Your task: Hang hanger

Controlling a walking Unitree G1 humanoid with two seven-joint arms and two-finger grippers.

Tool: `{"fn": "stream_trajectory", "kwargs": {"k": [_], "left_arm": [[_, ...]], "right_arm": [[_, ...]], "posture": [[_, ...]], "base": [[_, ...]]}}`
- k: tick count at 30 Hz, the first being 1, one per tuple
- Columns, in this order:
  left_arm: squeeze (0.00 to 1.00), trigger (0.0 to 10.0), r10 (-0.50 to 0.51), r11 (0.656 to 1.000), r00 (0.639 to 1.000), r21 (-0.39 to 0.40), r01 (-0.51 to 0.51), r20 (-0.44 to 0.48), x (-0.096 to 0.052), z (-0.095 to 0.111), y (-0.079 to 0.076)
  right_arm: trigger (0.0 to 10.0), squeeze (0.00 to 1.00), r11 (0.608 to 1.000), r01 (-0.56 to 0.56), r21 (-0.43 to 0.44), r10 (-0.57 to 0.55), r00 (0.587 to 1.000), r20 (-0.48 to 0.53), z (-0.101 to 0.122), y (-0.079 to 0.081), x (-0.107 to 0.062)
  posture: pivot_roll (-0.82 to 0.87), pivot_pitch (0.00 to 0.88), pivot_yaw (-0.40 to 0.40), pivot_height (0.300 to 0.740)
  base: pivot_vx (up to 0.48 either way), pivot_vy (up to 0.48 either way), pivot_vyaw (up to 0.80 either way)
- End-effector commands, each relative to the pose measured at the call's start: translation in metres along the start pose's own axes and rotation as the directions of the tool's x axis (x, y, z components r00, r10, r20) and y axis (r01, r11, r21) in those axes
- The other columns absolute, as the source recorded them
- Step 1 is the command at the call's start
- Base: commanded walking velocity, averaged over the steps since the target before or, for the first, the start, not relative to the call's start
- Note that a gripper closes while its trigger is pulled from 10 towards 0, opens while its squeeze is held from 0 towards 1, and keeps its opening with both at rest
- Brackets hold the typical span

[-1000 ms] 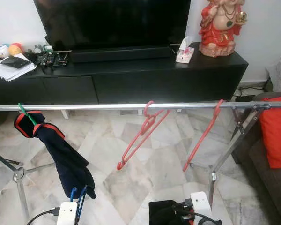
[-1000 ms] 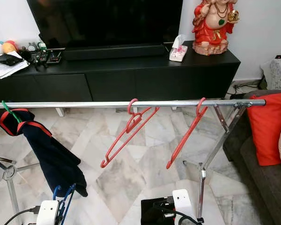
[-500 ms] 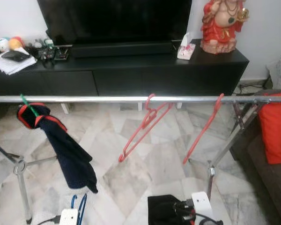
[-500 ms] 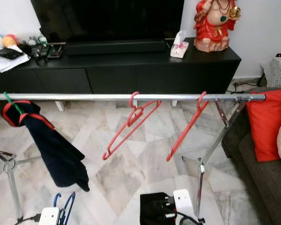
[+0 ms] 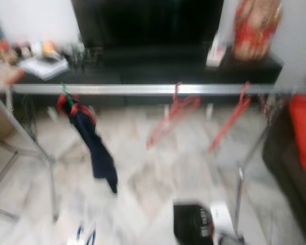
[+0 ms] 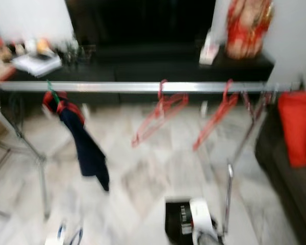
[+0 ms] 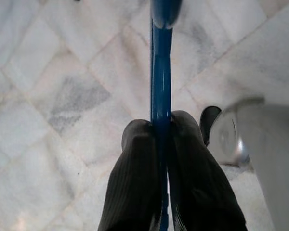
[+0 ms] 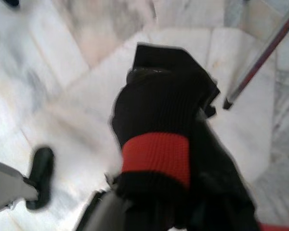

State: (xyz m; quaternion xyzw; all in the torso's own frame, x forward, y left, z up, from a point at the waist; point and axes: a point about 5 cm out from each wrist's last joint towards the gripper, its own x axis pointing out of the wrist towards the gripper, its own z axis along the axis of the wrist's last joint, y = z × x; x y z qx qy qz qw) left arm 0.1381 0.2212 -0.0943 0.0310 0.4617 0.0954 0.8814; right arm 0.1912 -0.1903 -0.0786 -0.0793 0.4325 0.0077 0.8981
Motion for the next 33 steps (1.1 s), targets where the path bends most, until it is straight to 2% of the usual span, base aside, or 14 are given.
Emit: {"fn": "stream_trajectory", "kwargs": {"k": [1,22,33], "left_arm": [[0.00,10.0,0.009,1.000,1.000,-0.001,-0.009,0.023,0.0014,0.0067,0.0035],[0.00,10.0,0.011,1.000,1.000,-0.010,-0.011,0.028,0.0016,0.0079,0.0033],[0.00,10.0,0.013,1.000,1.000,-0.004,-0.013,0.022,0.0022,0.0088,0.0000]], "right_arm": [[10.0,0.00,1.000,-0.015,0.008,0.015,1.000,0.006,0.0022,0.0058,0.0007],[10.0,0.00,1.000,-0.021,0.007,0.021,1.000,0.017,0.0064,0.0072,0.0015],[10.0,0.00,1.000,-0.030,-0.005,0.030,0.999,0.021,0.0084,0.0079,0.0019]], "posture": [[-0.15,0.000,0.034,0.740],[-0.14,0.000,0.030,0.740],[-0.15,0.000,0.008,0.740]], "base": [[-0.319,0.000,0.00],[-0.318,0.000,0.00],[0.000,0.000,0.00]]}}
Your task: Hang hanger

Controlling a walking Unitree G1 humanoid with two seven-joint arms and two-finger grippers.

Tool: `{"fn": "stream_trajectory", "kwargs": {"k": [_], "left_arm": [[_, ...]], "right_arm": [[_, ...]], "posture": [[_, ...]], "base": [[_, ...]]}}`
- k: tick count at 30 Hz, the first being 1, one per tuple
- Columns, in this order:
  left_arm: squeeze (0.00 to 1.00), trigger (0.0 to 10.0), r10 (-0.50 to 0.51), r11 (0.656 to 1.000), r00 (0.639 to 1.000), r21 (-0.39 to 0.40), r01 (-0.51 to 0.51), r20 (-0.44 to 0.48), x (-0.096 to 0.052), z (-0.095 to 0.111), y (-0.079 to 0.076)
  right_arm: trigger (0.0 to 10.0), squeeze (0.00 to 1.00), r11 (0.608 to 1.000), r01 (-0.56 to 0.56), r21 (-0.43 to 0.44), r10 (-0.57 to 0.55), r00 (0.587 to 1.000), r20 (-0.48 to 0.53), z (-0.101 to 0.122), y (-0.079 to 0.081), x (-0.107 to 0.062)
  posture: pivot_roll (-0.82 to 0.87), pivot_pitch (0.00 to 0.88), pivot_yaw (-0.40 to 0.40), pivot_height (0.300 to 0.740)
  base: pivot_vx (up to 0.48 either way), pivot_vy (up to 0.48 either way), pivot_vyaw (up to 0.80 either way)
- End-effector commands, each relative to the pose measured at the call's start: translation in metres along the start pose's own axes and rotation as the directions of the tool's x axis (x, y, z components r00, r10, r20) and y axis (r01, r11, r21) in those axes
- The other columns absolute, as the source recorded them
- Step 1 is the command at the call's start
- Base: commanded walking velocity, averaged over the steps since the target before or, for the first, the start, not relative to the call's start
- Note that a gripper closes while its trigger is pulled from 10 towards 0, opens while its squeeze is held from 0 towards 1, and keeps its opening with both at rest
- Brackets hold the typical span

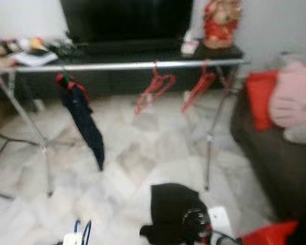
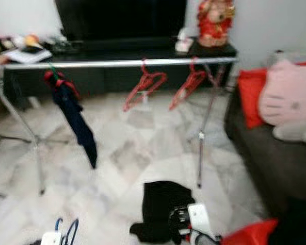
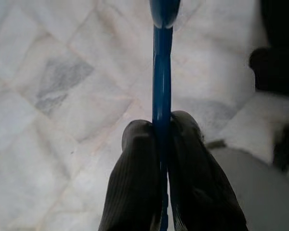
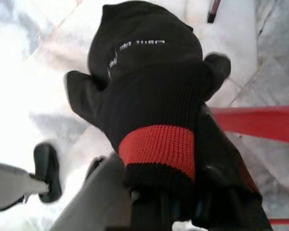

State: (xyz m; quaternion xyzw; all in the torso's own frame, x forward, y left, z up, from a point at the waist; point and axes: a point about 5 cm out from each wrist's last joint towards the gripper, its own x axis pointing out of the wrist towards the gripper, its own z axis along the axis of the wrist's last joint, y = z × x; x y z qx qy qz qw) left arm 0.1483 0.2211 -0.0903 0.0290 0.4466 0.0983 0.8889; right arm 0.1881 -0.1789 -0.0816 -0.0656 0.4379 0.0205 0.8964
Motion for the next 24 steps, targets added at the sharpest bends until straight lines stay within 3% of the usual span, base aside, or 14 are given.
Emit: {"fn": "stream_trajectory", "kwargs": {"k": [1,17,24], "left_arm": [[0.00,10.0,0.015,1.000,1.000,-0.007,-0.015,-0.011,0.000,-0.002,0.000],[0.00,10.0,0.008,0.998,1.000,-0.067,-0.009,-0.010,0.000,-0.001,-0.013],[0.00,10.0,0.005,0.998,1.000,-0.059,-0.006,-0.014,0.000,-0.002,-0.013]], "right_arm": [[10.0,0.00,1.000,0.006,-0.024,-0.005,0.999,0.033,0.012,-0.005,0.002],[10.0,0.00,0.999,0.012,-0.050,-0.010,0.999,0.038,0.016,-0.014,0.002],[10.0,0.00,0.999,0.012,-0.048,-0.011,0.999,0.033,0.015,-0.014,0.002]], "posture": [[-0.15,0.000,0.000,0.740],[-0.16,0.000,-0.029,0.740],[-0.16,0.000,-0.012,0.740]], "base": [[0.000,0.000,0.00],[0.000,0.000,0.00],[0.000,0.295,0.00]]}}
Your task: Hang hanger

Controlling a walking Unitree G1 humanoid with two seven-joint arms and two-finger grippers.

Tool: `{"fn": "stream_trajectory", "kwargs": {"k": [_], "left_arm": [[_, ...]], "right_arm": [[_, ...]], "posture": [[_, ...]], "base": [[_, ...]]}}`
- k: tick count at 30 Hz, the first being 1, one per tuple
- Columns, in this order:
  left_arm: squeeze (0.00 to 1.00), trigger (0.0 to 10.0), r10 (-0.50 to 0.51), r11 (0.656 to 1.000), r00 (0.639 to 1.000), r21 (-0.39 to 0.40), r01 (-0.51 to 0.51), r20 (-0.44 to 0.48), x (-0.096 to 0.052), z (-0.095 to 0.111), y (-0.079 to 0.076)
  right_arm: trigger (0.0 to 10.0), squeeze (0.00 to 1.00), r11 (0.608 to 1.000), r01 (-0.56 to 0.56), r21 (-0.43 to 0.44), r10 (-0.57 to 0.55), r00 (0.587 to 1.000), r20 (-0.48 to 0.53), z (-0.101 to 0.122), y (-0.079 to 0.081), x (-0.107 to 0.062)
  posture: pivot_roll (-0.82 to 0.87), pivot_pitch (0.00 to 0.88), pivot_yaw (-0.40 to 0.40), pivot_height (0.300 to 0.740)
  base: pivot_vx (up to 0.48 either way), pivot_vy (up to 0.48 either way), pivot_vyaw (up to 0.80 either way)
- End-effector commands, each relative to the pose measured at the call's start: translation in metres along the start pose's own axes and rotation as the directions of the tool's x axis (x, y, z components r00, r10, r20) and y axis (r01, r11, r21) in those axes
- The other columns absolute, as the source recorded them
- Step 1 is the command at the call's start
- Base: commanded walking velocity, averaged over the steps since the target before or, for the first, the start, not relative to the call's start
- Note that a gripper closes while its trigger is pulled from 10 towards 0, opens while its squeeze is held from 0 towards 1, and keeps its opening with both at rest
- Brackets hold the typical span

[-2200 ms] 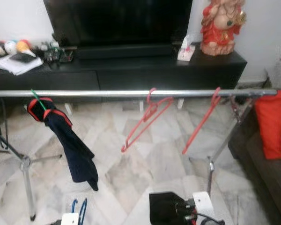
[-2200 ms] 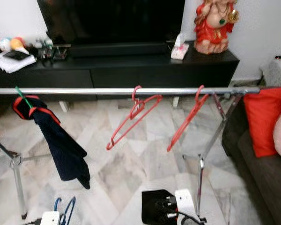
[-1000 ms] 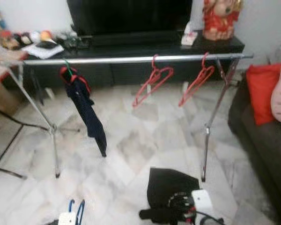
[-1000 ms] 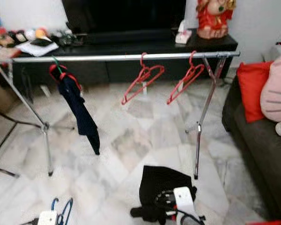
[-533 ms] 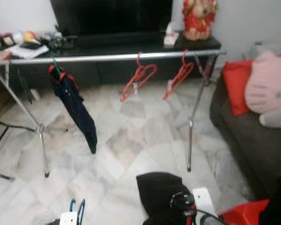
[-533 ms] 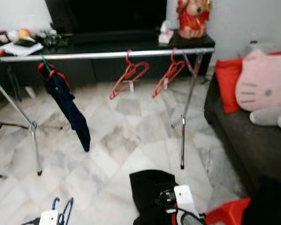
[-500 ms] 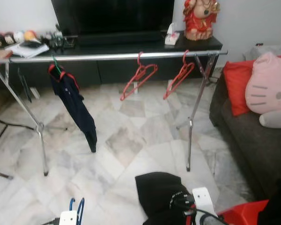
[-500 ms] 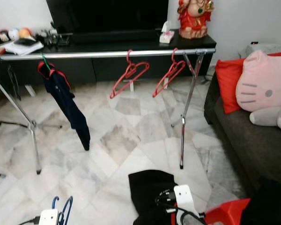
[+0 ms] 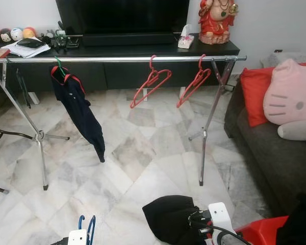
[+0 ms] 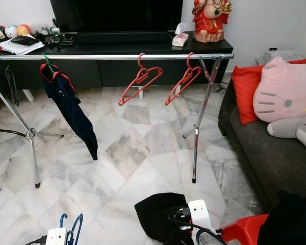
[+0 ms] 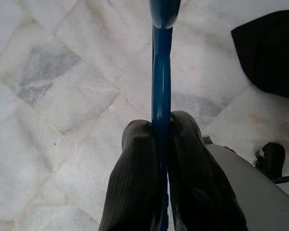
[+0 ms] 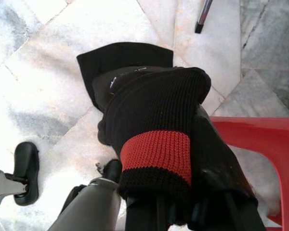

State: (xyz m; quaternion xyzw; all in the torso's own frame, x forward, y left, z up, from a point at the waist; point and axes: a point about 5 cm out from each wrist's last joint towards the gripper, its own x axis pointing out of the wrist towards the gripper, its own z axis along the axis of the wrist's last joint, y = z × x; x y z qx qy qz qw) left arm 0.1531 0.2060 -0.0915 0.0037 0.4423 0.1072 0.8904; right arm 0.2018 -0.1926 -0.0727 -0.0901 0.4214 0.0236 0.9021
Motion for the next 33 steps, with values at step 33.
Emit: {"fn": "stream_trajectory", "kwargs": {"k": [33], "left_arm": [[0.00,10.0,0.022,1.000,0.999,0.006,-0.021,-0.028,-0.0014,-0.0063,0.0095]], "right_arm": [[10.0,0.00,1.000,-0.013,0.020,0.013,1.000,-0.012,-0.0041,0.0102,-0.0004]], "posture": [[-0.16,0.000,0.022,0.740]], "base": [[0.000,0.291,0.00]]}}
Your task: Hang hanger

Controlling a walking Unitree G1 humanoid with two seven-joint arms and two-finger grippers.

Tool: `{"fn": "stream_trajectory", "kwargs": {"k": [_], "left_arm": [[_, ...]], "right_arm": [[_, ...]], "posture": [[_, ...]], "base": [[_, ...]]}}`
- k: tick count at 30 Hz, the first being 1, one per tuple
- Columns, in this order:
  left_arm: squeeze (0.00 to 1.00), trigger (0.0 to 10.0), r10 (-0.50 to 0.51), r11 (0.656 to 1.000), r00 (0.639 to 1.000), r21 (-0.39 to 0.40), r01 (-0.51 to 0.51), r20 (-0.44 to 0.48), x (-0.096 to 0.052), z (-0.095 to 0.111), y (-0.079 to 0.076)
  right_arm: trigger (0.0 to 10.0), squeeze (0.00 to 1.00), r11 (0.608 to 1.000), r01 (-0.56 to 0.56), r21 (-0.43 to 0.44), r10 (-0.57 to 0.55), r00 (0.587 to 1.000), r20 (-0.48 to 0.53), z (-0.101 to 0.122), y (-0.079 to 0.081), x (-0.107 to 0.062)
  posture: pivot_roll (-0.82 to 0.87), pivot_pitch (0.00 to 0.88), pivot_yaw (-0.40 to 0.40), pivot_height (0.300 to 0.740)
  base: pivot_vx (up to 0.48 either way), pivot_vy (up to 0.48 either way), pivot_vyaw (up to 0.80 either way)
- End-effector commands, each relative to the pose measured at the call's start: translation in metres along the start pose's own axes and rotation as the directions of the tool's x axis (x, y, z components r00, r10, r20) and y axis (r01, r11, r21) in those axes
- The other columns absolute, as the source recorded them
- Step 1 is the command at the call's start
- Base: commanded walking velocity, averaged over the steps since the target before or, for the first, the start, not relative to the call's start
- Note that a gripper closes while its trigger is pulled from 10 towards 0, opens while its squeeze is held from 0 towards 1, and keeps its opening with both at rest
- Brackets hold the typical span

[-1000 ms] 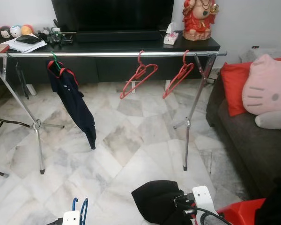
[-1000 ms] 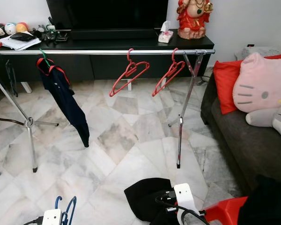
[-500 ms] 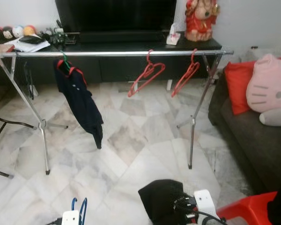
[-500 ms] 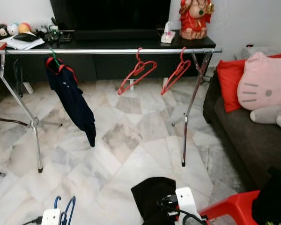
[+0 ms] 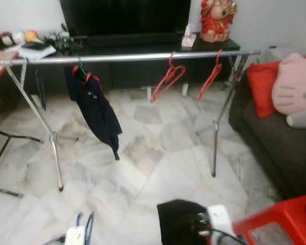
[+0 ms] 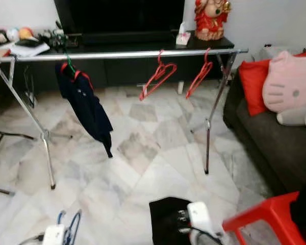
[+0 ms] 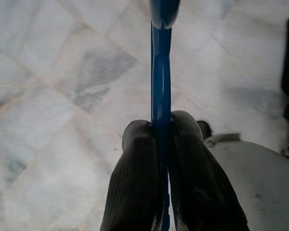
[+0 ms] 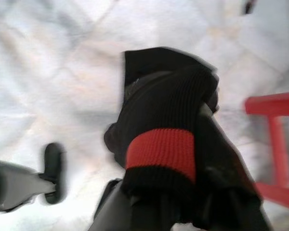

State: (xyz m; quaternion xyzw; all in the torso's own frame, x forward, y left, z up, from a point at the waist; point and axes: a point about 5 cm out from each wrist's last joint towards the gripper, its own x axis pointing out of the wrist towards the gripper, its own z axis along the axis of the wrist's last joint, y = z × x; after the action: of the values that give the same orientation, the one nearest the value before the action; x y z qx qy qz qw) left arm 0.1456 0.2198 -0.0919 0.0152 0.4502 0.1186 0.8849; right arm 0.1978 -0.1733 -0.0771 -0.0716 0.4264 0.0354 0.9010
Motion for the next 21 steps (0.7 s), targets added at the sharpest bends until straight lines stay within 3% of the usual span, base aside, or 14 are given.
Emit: {"fn": "stream_trajectory", "kwargs": {"k": [1,21], "left_arm": [[0.00,10.0,-0.010,1.000,1.000,-0.006,0.010,-0.011,-0.0001,-0.0013,-0.0053],[0.00,10.0,-0.004,1.000,1.000,-0.014,0.003,-0.011,0.0002,-0.0004,-0.0045]], "right_arm": [[10.0,0.00,1.000,0.025,-0.003,-0.025,1.000,-0.005,-0.0016,-0.0098,-0.0009],[10.0,0.00,1.000,0.022,0.014,-0.023,1.000,0.018,0.0055,-0.0062,0.0007]], "posture": [[-0.16,0.000,0.023,0.740],[-0.15,0.000,0.028,0.740]], "base": [[0.000,0.292,0.00],[0.000,0.286,0.00]]}}
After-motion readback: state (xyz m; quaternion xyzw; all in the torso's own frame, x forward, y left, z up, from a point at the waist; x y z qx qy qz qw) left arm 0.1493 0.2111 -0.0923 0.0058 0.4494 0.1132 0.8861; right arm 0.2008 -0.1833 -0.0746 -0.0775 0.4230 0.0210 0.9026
